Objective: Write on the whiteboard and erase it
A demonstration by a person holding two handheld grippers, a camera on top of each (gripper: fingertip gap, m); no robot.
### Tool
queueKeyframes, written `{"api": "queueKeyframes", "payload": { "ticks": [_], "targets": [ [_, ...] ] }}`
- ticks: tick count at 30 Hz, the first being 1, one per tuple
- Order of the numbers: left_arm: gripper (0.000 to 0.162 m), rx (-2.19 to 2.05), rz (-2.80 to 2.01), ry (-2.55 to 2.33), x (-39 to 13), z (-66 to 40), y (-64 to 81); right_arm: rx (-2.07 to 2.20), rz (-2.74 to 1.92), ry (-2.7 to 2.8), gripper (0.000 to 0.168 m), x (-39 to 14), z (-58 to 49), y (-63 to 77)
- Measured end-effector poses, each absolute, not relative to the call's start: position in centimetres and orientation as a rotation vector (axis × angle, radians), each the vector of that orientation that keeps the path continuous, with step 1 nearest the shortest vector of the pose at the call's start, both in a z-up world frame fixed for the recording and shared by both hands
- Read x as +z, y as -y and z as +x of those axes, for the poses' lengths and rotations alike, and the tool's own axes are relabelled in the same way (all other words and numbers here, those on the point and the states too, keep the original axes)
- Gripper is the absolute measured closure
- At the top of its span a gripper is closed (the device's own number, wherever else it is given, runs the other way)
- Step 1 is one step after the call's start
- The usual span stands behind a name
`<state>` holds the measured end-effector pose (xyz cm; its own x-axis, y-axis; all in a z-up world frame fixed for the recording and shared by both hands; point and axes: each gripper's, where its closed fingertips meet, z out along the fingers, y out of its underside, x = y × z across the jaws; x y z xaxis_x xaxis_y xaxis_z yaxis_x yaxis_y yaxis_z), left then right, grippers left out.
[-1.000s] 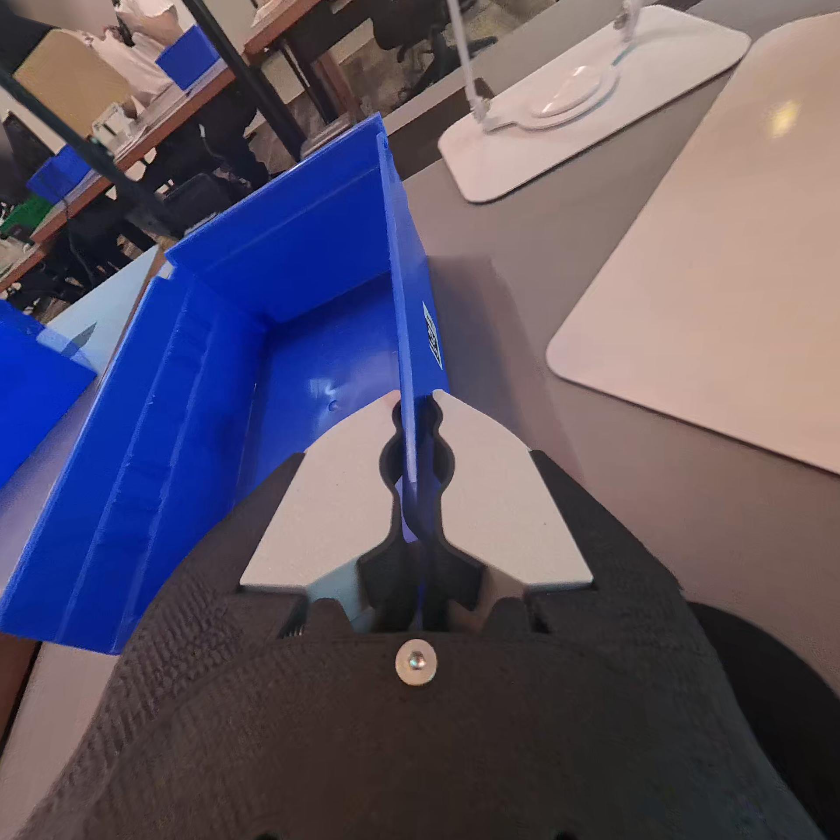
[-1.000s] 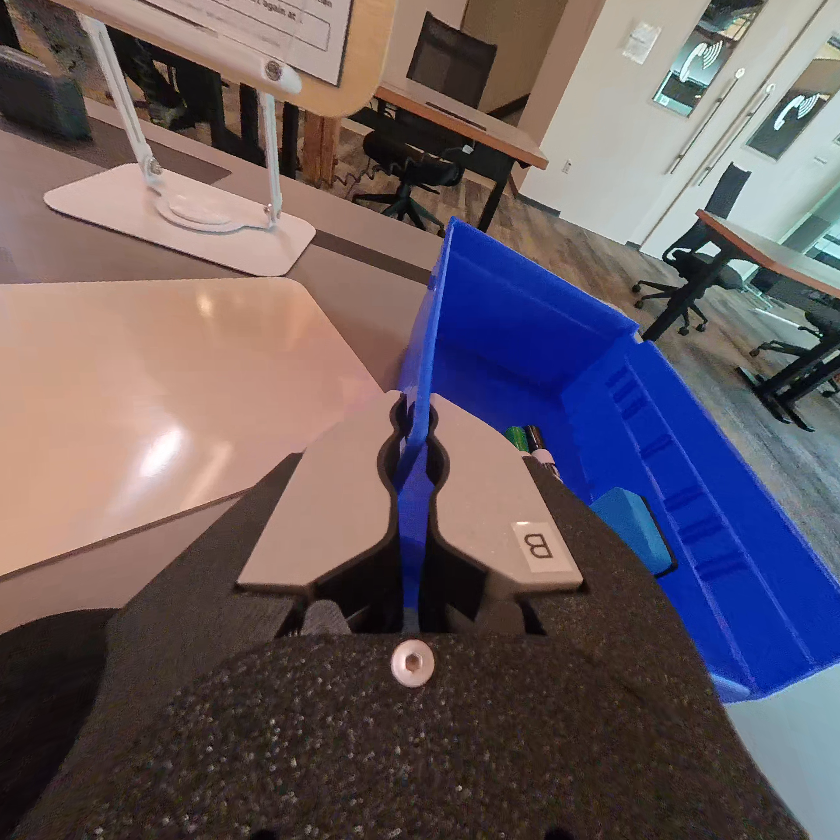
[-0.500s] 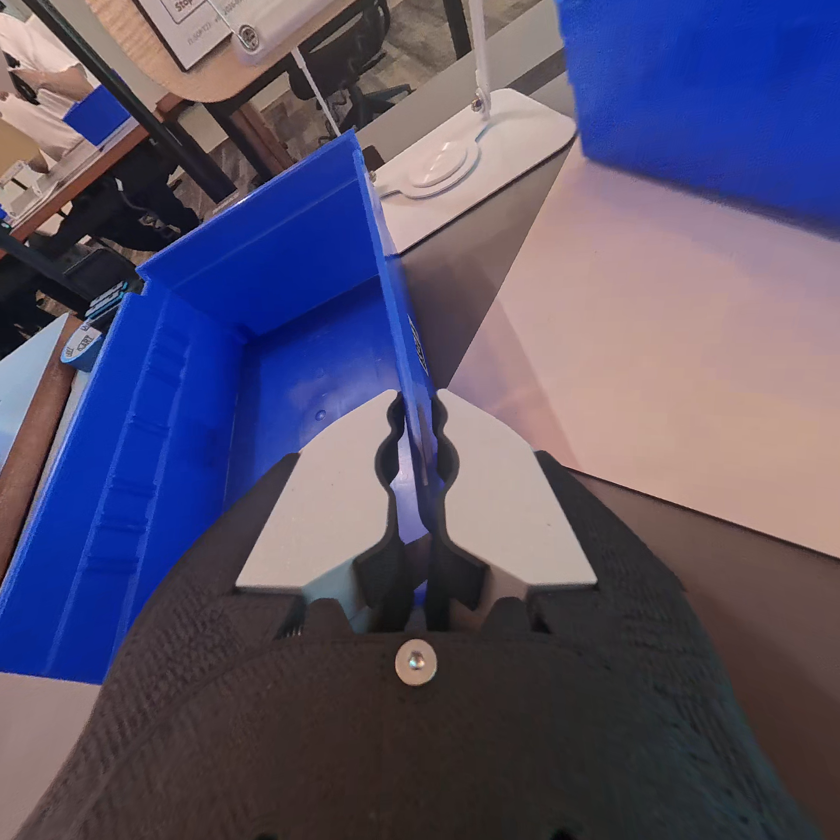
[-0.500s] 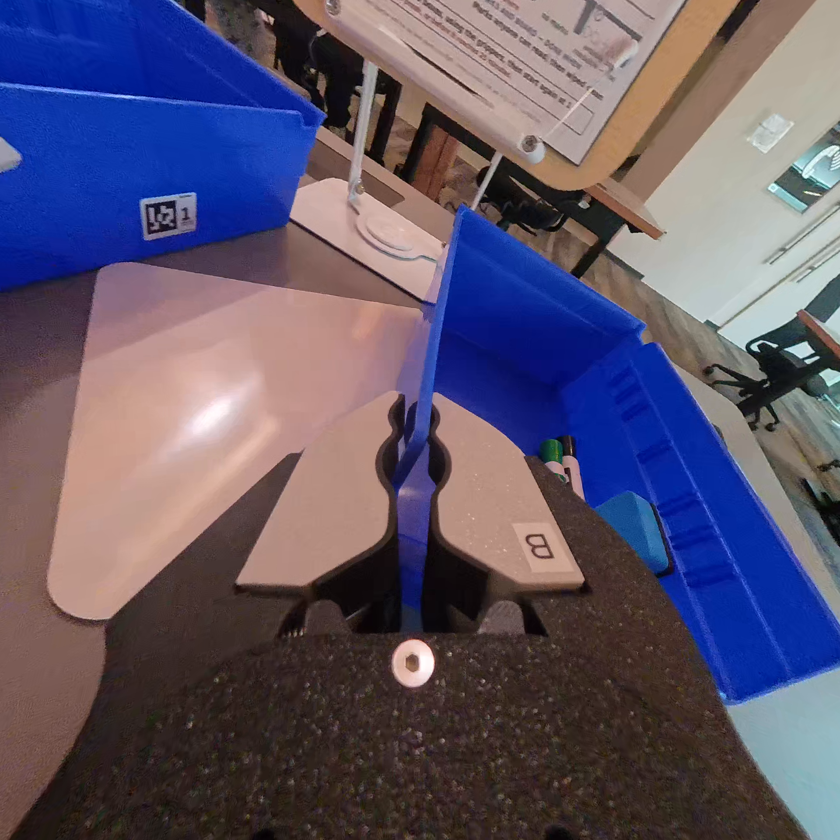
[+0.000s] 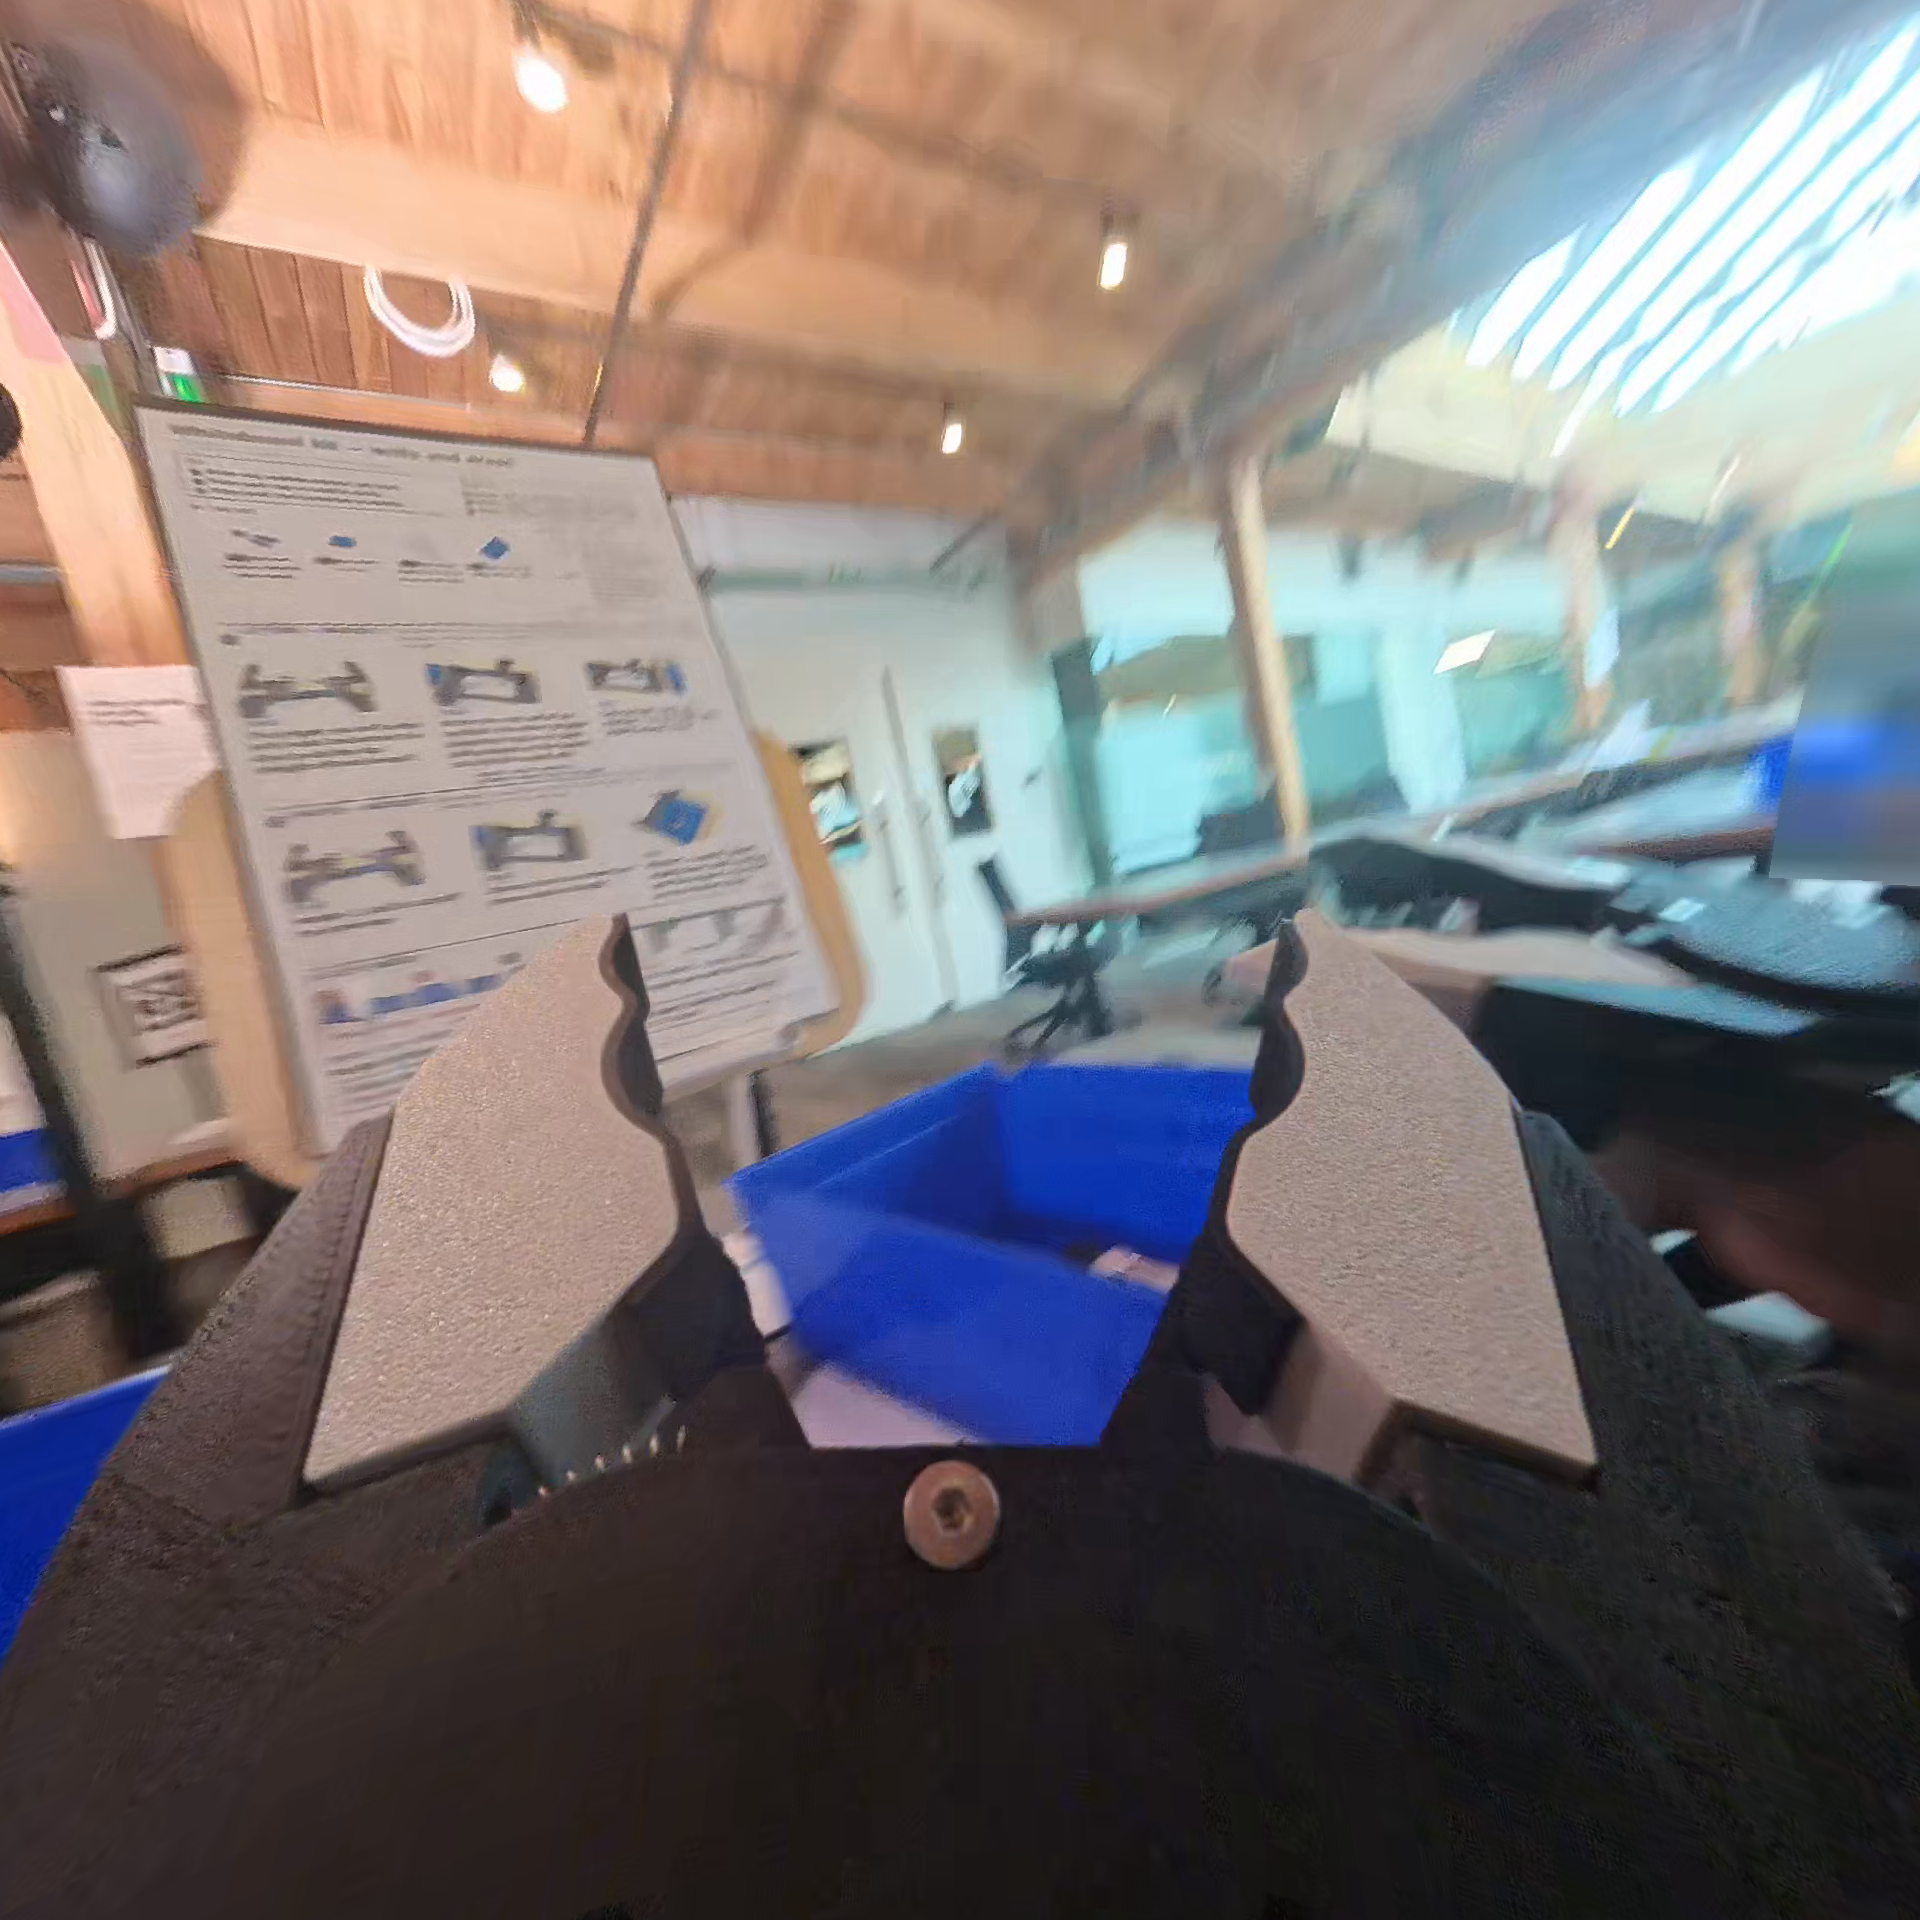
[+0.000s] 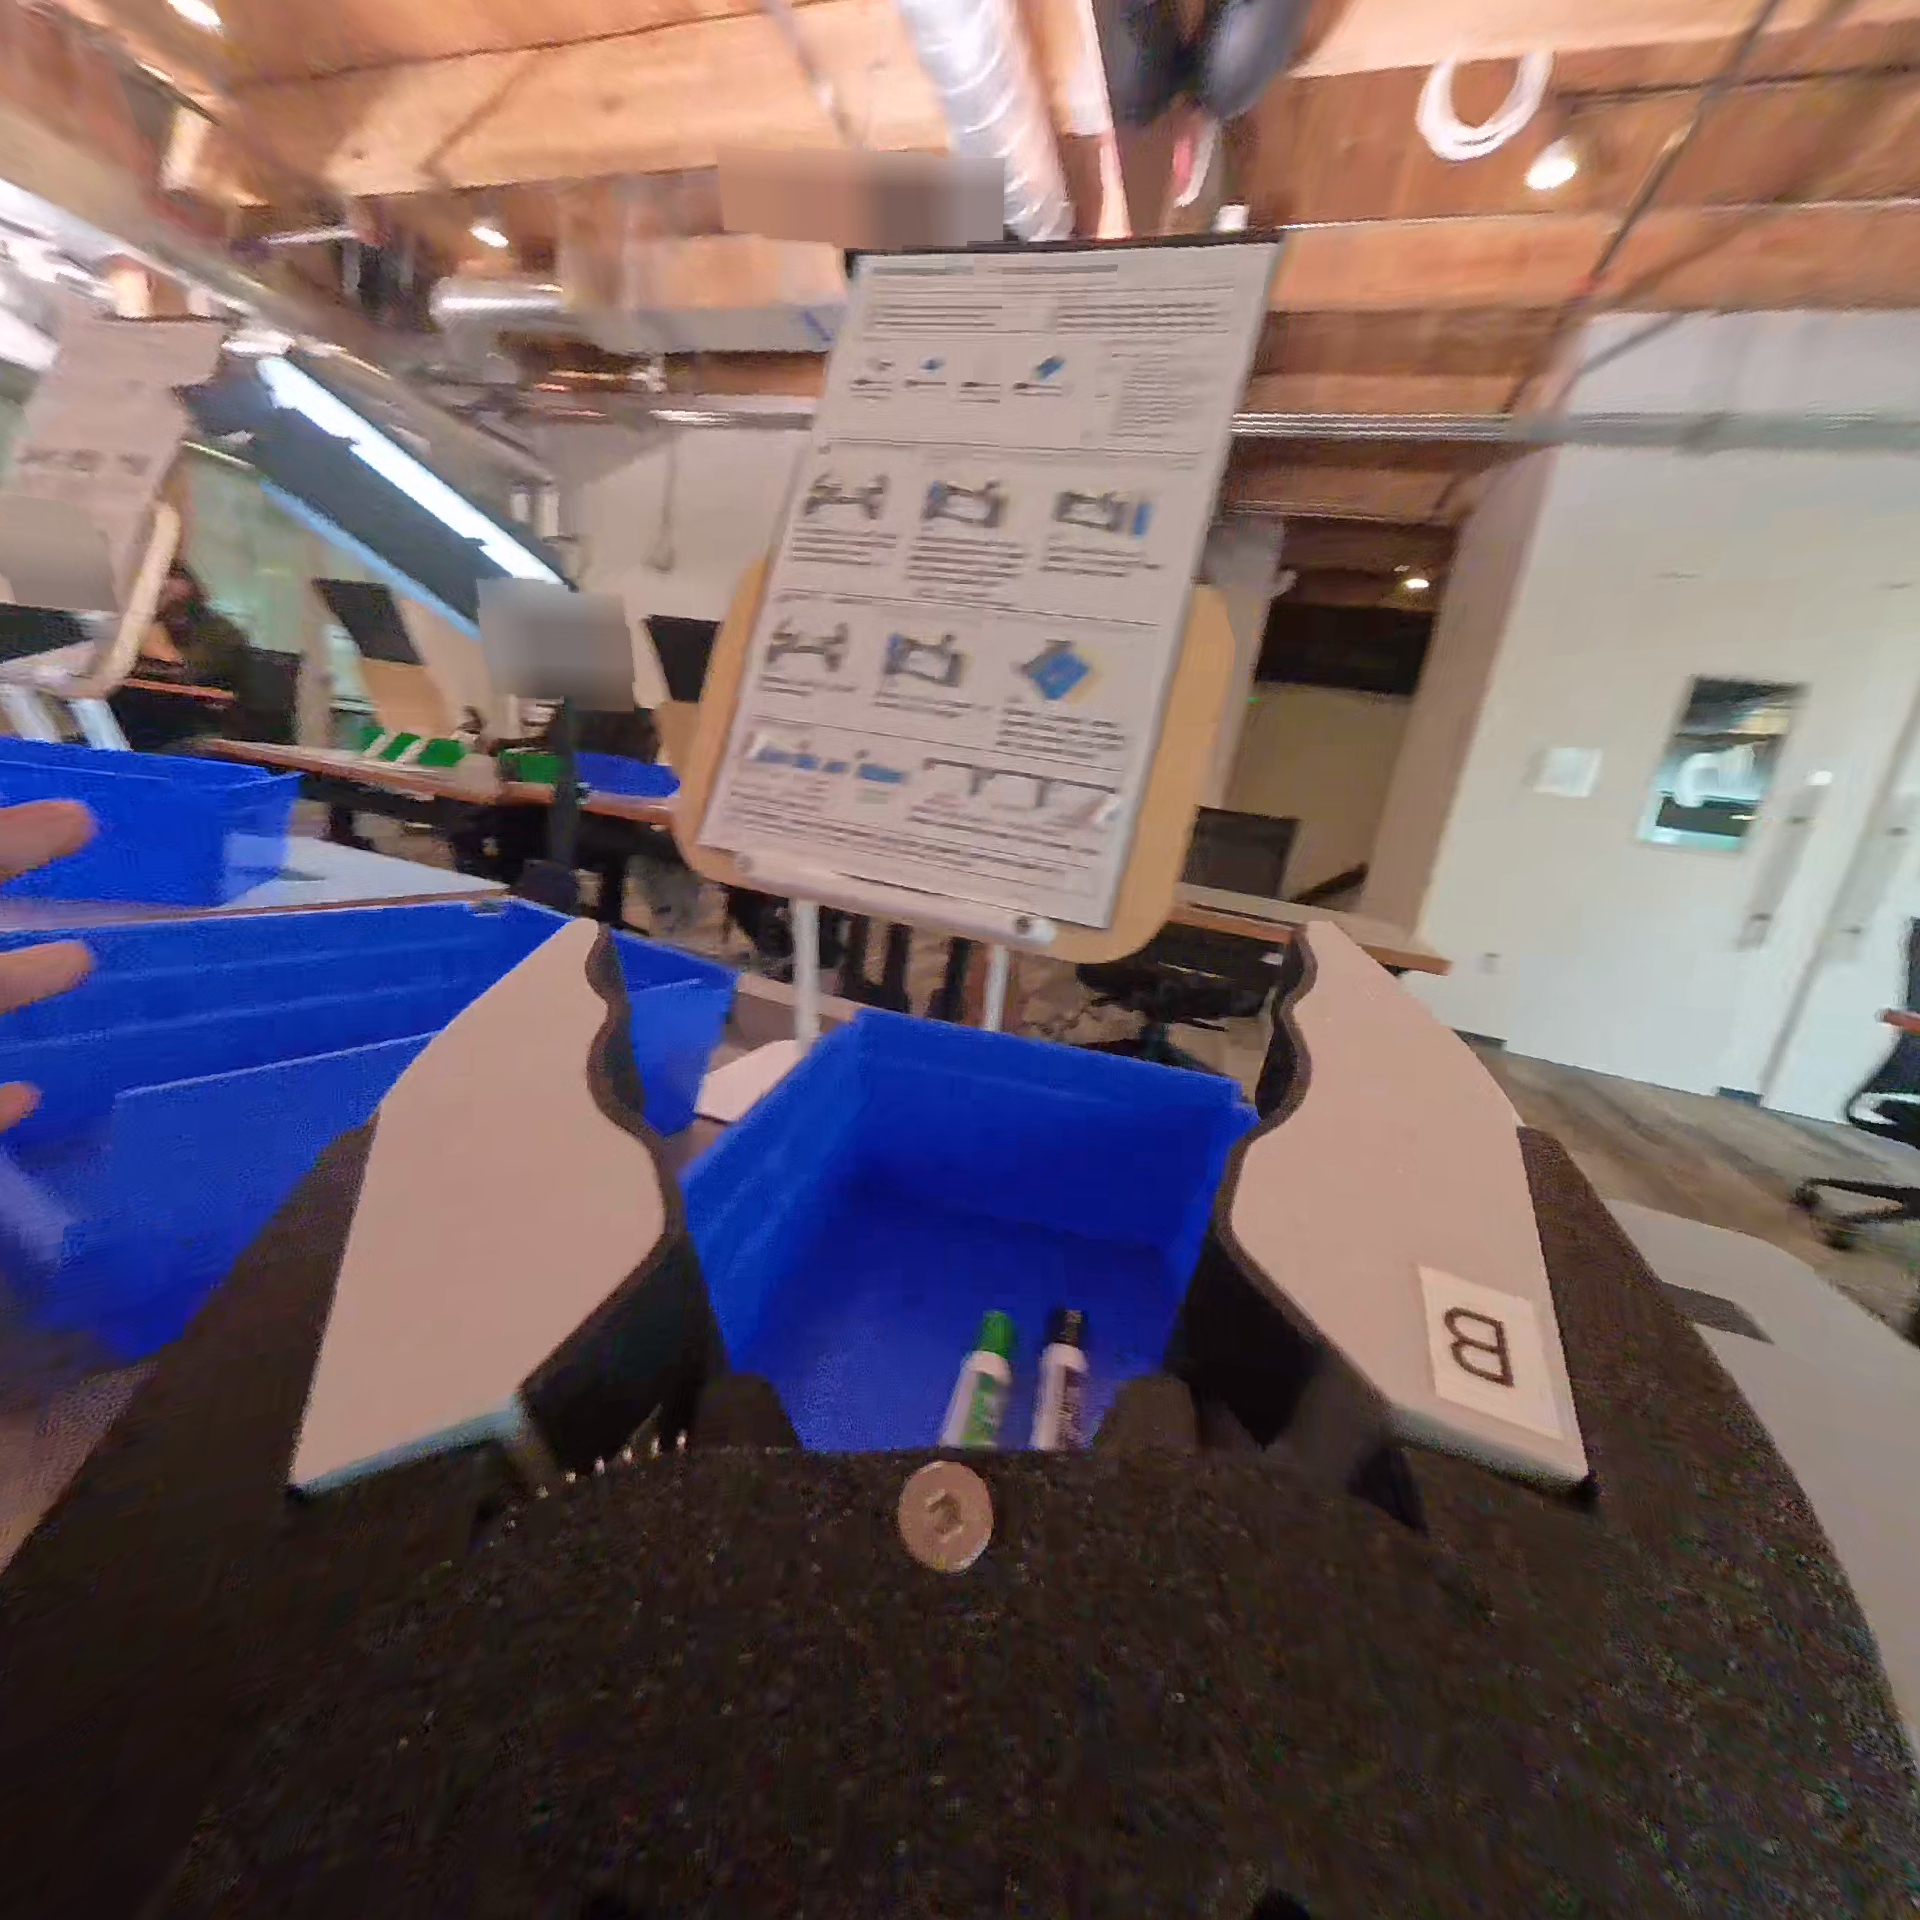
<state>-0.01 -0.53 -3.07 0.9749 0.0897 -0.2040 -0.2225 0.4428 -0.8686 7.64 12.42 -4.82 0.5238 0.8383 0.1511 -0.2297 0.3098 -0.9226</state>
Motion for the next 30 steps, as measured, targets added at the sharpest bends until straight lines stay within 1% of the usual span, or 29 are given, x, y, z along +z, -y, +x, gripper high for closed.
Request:
{"api": "queueKeyframes", "payload": {
  "ticks": [2,3,5,7,8,9,10,12,13,14,15,16,17,18,21,23,24,27,30],
  "targets": [
    [0.050,0.025,-1.067,-0.083,-3.6,1.7,-0.1,0.662,-1.086,0.682,0.047,-5.1,10.7,-16.3],
    [0.049,-0.027,-1.122,-0.043,-5.0,1.8,-1.4,0.602,-1.147,0.683,0.044,-6.0,12.0,-18.1],
    [0.048,-0.106,-1.323,0.007,-9.5,1.8,-4.7,0.524,-1.287,0.705,0.046,-8.7,13.8,-21.4],
    [0.047,-0.161,-1.513,0.070,-13.7,1.5,-7.1,0.530,-1.453,0.744,0.057,-12.4,14.5,-23.5],
    [0.048,-0.183,-1.575,0.075,-15.1,1.7,-7.9,0.557,-1.529,0.767,0.069,-14.0,14.4,-24.0],
    [0.053,-0.189,-1.637,0.068,-16.2,1.9,-8.5,0.592,-1.590,0.802,0.077,-15.5,14.0,-24.2],
    [0.056,-0.167,-1.692,0.049,-17.1,1.9,-9.1,0.603,-1.646,0.839,0.080,-16.9,13.5,-24.3],
    [0.062,-0.083,-1.767,-0.010,-18.3,1.6,-10.0,0.542,-1.737,0.941,0.091,-19.5,12.8,-24.6],
    [0.066,-0.049,-1.796,-0.038,-18.8,1.6,-10.4,0.503,-1.760,1.000,0.102,-20.4,12.4,-24.5],
    [0.068,-0.029,-1.825,-0.055,-19.3,1.5,-10.7,0.467,-1.766,1.056,0.126,-20.9,12.1,-24.3],
    [0.073,-0.019,-1.854,-0.068,-19.7,1.6,-11.0,0.399,-1.763,1.049,0.146,-20.8,12.2,-24.5],
    [0.077,-0.014,-1.881,-0.070,-20.1,1.5,-11.2,0.375,-1.726,1.085,0.163,-20.4,11.9,-24.1],
    [0.074,0.033,-1.892,-0.035,-20.2,0.7,-11.3,0.369,-1.719,1.105,0.162,-20.2,11.6,-23.5],
    [0.079,0.084,-1.903,-0.035,-20.4,0.0,-11.3,0.323,-1.731,1.110,0.162,-20.3,11.4,-23.1],
    [0.100,0.223,-1.939,-0.037,-20.8,-2.5,-10.9,0.186,-1.670,1.154,0.159,-19.8,10.7,-21.9],
    [0.133,0.280,-1.951,-0.019,-20.5,-4.1,-10.3,0.110,-1.649,1.140,0.158,-19.3,10.5,-21.6],
    [0.139,0.322,-1.945,-0.041,-20.3,-4.6,-10.2,0.109,-1.625,1.132,0.159,-18.8,10.3,-21.2],
    [0.142,0.377,-1.926,-0.067,-19.5,-5.0,-9.7,0.035,-1.570,1.112,0.159,-17.2,10.2,-20.5],
    [0.141,0.401,-1.883,-0.082,-17.1,-4.9,-8.7,0.056,-1.526,1.078,0.160,-14.6,10.3,-19.3]
  ]
}}
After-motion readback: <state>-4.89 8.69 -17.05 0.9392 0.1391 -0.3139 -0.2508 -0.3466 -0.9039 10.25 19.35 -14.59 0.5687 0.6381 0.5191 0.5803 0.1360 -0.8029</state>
